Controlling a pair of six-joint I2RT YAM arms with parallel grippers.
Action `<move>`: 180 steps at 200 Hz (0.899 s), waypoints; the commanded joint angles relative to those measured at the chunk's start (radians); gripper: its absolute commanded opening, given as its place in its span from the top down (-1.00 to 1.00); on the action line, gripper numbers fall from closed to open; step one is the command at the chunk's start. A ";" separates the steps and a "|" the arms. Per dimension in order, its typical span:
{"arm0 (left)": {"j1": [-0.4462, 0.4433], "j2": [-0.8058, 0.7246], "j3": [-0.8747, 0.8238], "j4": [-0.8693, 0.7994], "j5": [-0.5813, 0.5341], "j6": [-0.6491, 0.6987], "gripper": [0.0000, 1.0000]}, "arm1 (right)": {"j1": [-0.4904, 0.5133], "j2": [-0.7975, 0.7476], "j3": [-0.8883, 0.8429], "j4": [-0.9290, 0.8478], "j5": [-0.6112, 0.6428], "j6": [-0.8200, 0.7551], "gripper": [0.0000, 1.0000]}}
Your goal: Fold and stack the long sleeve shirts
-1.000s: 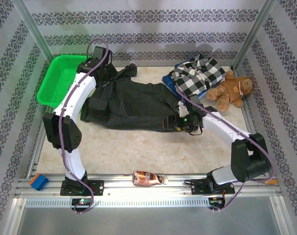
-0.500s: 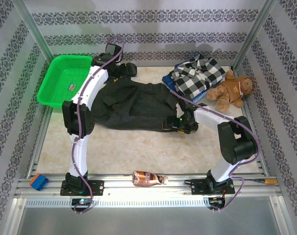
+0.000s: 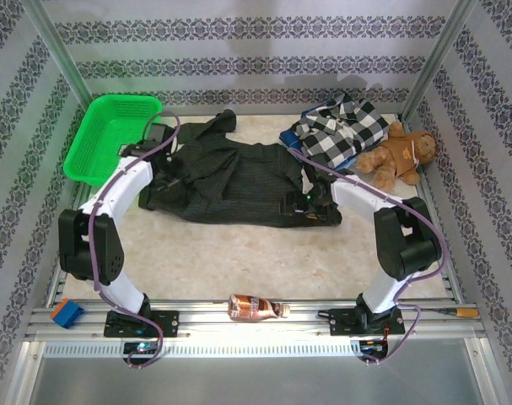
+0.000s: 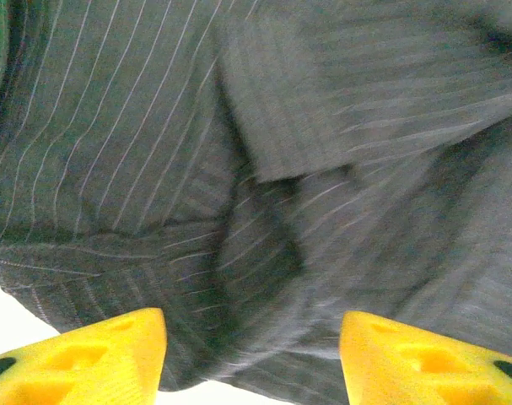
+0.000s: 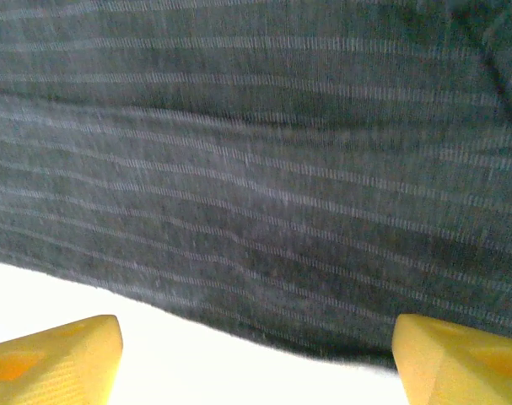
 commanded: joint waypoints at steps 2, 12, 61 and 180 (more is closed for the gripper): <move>-0.006 0.016 -0.052 0.072 -0.096 -0.024 0.02 | 0.007 0.054 0.053 -0.049 0.079 -0.011 -0.62; -0.006 0.024 -0.069 0.062 -0.130 -0.026 0.09 | 0.006 0.073 0.067 -0.057 0.102 -0.010 -0.58; 0.001 0.034 -0.192 0.031 -0.240 -0.037 0.22 | -0.011 0.160 0.116 -0.113 0.231 -0.010 -0.36; 0.078 -0.446 -0.616 0.190 -0.151 -0.227 0.21 | -0.055 0.122 0.045 -0.154 0.334 -0.037 -0.35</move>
